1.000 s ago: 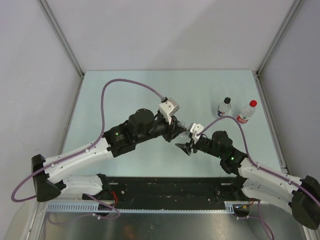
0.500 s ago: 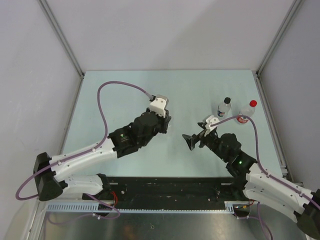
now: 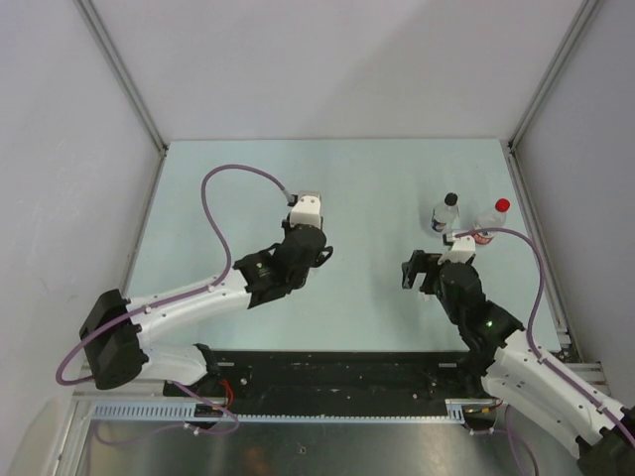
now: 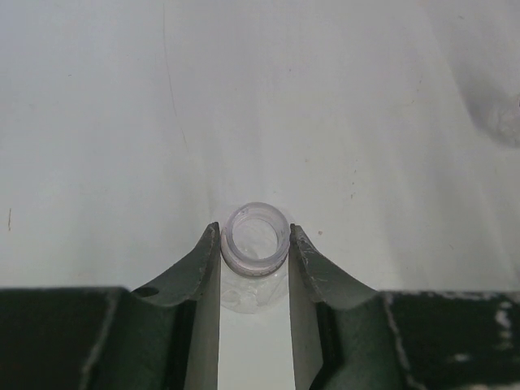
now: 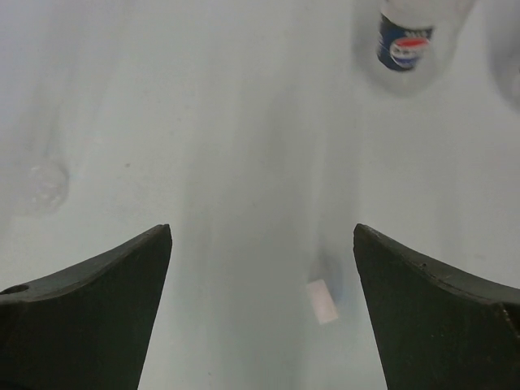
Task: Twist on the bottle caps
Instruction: Place the plastic bottle at the center of the board, then pick up the bottle cap from the center of the board.
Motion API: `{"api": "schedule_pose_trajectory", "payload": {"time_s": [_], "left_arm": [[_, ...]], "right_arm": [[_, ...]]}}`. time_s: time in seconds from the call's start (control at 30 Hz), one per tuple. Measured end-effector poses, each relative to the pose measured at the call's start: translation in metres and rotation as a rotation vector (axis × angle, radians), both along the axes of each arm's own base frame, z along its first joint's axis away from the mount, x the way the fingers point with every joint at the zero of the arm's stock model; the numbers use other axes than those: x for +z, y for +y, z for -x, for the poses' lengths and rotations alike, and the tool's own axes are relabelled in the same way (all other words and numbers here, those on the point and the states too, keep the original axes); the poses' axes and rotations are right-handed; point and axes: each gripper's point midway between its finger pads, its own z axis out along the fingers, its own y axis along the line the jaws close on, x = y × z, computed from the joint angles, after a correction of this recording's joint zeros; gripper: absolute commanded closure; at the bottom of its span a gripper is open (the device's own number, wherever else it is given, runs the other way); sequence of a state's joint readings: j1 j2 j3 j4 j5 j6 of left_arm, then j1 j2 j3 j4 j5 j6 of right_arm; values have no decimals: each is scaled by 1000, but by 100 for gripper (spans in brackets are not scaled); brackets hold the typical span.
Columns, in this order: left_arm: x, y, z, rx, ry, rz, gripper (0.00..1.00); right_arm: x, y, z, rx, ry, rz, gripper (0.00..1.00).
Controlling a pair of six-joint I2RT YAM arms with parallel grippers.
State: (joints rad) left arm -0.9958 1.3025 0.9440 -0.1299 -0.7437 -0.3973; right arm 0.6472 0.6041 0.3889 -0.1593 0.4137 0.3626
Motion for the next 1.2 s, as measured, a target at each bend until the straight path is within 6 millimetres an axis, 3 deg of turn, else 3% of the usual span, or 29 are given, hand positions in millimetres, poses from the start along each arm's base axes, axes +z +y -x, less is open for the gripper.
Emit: {"api": "schedule_pose_trajectory", "payload": {"time_s": [0.4,0.63,0.77,0.97,1.2], "left_arm": [[-7,2,-1,35,1,49,56],[-9,2,-1,47,0,70,44],[-11,2,0,43,7,70,39],[-20,5,4,33,30,45,5],[3,5,11,-5,13,115,1]], "right_arm": [[-70,-34,10,-178,321,36,20],[-109,-38,18,-189,494,65,32],[-116,-33,22,-164,531,58,33],[-116,-32,30,-178,554,36,33],[-123,-35,51,-227,620,64,39]]}}
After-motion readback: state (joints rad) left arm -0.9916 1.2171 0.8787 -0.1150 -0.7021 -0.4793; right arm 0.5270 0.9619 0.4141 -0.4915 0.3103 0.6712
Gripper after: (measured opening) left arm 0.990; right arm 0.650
